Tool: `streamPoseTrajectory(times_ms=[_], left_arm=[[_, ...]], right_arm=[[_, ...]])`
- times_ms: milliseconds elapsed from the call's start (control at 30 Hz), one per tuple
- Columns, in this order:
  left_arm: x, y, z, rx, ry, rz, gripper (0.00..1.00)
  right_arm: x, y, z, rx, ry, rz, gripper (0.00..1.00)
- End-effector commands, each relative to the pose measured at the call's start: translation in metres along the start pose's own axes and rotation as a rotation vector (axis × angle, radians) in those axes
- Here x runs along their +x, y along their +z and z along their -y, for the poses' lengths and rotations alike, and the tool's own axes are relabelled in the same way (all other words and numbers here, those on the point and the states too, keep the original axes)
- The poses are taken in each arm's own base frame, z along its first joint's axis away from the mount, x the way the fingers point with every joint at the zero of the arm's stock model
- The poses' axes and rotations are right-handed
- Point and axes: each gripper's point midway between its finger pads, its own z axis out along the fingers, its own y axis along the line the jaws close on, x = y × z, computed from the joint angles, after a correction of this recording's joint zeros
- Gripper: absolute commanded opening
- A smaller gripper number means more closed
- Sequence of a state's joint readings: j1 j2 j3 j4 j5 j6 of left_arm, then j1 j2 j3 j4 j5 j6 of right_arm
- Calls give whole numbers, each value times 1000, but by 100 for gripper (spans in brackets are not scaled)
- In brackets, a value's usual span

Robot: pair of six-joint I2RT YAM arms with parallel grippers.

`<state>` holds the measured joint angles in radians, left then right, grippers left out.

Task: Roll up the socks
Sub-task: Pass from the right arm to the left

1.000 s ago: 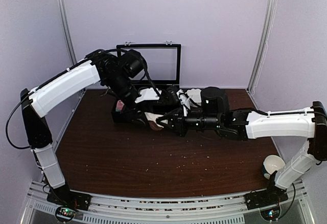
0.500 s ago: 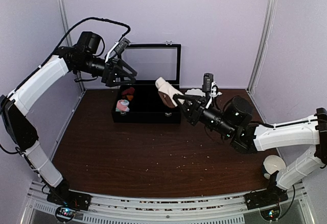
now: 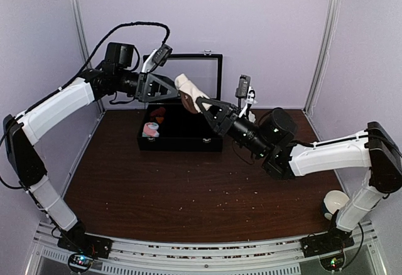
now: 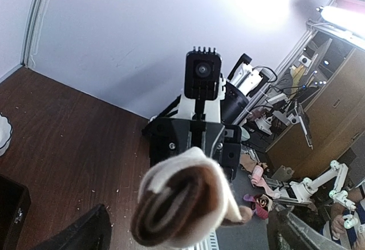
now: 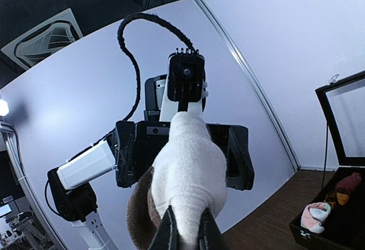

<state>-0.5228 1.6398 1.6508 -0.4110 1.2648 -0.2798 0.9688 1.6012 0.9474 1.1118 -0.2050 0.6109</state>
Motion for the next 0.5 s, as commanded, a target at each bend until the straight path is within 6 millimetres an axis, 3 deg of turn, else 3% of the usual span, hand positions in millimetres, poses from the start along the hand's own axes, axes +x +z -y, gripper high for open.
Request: streamPoseTrajectory(times_ms=[0, 300, 400, 467], left_arm=[[-19, -5, 13, 4, 88, 45, 98], [-25, -6, 11, -12, 143, 40, 95], [-29, -6, 16, 20, 147, 45, 79], [-31, -6, 20, 40, 147, 47, 56]], right_arm=[[-8, 11, -20, -78, 23, 14, 0], [6, 14, -15, -77, 37, -27, 0], [9, 14, -14, -70, 37, -36, 0], [9, 12, -12, -61, 33, -34, 0]])
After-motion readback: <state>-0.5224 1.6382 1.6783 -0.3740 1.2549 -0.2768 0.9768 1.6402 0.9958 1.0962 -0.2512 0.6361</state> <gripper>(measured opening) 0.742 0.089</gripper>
